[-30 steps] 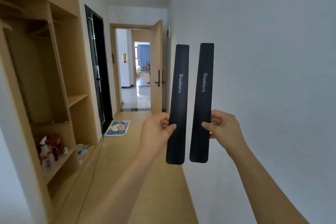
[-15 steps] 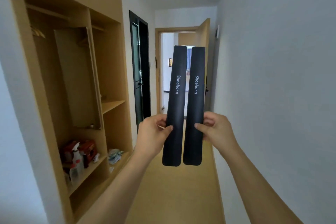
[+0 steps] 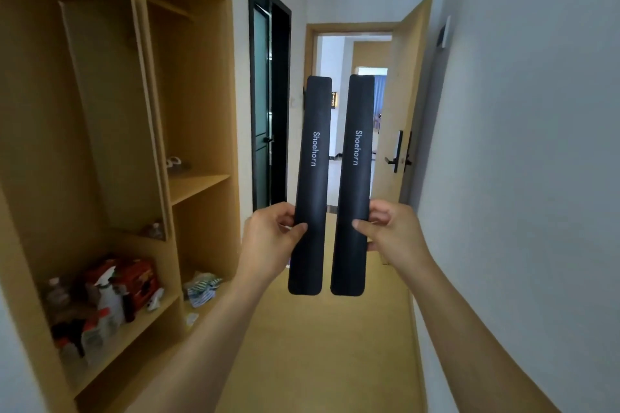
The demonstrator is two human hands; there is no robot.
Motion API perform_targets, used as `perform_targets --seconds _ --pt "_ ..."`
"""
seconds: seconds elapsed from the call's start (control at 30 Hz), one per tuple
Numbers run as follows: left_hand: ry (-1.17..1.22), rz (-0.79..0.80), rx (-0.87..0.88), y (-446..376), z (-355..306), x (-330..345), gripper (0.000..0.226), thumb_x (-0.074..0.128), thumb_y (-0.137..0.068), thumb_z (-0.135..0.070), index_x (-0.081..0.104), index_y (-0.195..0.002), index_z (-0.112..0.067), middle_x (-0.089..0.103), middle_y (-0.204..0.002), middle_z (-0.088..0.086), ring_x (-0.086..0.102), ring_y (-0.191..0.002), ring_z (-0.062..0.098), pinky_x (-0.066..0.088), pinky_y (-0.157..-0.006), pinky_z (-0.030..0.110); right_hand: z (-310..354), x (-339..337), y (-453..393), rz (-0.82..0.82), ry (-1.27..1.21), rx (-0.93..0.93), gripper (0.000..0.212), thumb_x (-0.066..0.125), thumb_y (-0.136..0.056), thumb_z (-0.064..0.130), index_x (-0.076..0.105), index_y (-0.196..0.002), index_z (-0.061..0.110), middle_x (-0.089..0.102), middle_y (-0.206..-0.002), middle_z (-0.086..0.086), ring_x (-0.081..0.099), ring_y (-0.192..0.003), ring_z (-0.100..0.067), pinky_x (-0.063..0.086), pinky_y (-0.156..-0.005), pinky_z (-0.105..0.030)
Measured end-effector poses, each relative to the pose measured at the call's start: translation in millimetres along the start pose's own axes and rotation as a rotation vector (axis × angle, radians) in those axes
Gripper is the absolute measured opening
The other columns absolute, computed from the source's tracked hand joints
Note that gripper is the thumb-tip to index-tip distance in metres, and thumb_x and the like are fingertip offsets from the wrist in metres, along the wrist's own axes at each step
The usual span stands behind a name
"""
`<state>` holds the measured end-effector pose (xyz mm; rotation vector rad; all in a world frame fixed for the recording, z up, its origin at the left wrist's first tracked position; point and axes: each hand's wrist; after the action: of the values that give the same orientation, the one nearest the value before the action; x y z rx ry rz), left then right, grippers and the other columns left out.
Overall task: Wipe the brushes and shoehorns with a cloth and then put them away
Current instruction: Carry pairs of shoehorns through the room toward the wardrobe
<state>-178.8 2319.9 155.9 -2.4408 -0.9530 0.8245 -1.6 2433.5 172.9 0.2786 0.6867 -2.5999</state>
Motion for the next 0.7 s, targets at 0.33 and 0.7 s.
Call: perform_targets --seconds 0.33,0.7 --pt "0.064 0.048 -0.008 -217 98 67 0.009 0.071 -0.087 -0.014 0.071 -0.089 -0.023 0.072 -0.082 -0.008 0.069 -0.077 0.009 0.061 -0.071 0.041 -88 28 -217 -0.055 0.040 0.038 0.017 0.071 -0.091 0.008 0.071 -0.106 0.016 0.074 -0.099 -0.003 0.072 -0.092 -0.018 0.064 -0.074 -0.040" --pt "-0.068 -0.045 -0.049 -383 222 104 0.008 0.072 -0.087 -0.016 0.071 -0.093 -0.021 0.072 -0.086 -0.008 0.069 -0.080 0.010 0.061 -0.073 0.041 -193 109 -426 0.055 -0.119 -0.012 0.017 0.069 -0.087 -0.002 0.073 -0.092 0.014 0.071 -0.077 0.003 0.072 -0.076 -0.018 0.063 -0.064 -0.035"
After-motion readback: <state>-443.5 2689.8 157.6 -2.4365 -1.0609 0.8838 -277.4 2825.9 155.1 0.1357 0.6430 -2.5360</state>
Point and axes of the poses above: each hand's wrist, its own y-axis away from the middle knuckle, its own x-axis out of the palm, z = x × y
